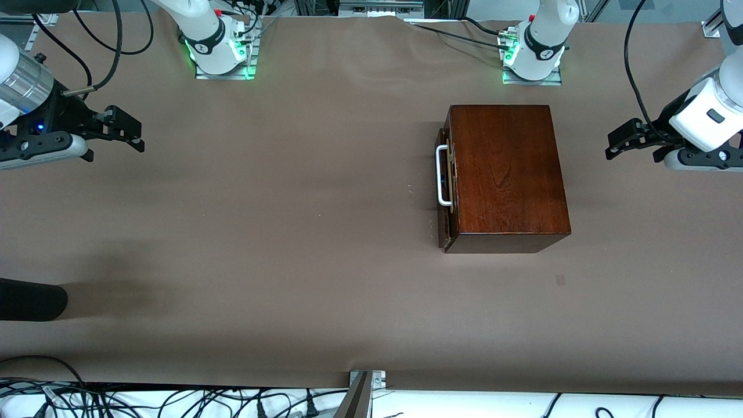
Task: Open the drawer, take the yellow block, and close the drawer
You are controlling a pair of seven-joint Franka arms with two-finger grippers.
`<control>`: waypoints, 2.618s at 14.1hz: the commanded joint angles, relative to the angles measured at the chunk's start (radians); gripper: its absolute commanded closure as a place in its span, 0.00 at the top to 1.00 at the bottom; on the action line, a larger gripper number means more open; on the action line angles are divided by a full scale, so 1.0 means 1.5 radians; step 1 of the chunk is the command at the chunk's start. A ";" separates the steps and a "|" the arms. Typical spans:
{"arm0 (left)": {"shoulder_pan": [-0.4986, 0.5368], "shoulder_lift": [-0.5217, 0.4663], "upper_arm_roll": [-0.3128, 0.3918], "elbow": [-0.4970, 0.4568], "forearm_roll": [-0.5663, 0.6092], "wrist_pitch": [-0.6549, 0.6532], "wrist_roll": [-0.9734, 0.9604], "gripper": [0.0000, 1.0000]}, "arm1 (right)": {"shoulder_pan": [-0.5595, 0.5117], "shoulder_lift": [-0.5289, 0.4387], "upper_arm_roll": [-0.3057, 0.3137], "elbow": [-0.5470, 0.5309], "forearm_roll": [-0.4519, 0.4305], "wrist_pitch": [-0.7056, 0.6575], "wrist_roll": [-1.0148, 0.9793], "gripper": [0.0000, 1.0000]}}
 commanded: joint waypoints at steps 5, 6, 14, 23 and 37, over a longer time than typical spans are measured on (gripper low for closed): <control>-0.001 0.012 -0.012 0.024 0.011 -0.015 -0.009 1.00 | -0.006 -0.005 0.002 -0.003 0.006 -0.002 0.000 1.00; -0.001 0.012 -0.019 0.023 0.014 -0.017 -0.011 1.00 | -0.006 -0.005 0.002 -0.003 0.005 -0.003 0.000 1.00; -0.008 0.033 -0.129 0.031 0.016 -0.052 -0.016 1.00 | -0.006 -0.011 0.002 -0.002 0.005 -0.011 0.000 1.00; -0.193 0.157 -0.216 0.031 0.131 0.073 -0.394 1.00 | -0.006 -0.008 0.002 0.000 0.007 -0.004 0.001 1.00; -0.277 0.313 -0.217 -0.012 0.220 0.190 -0.525 1.00 | -0.004 -0.006 -0.001 -0.001 0.004 -0.006 -0.003 1.00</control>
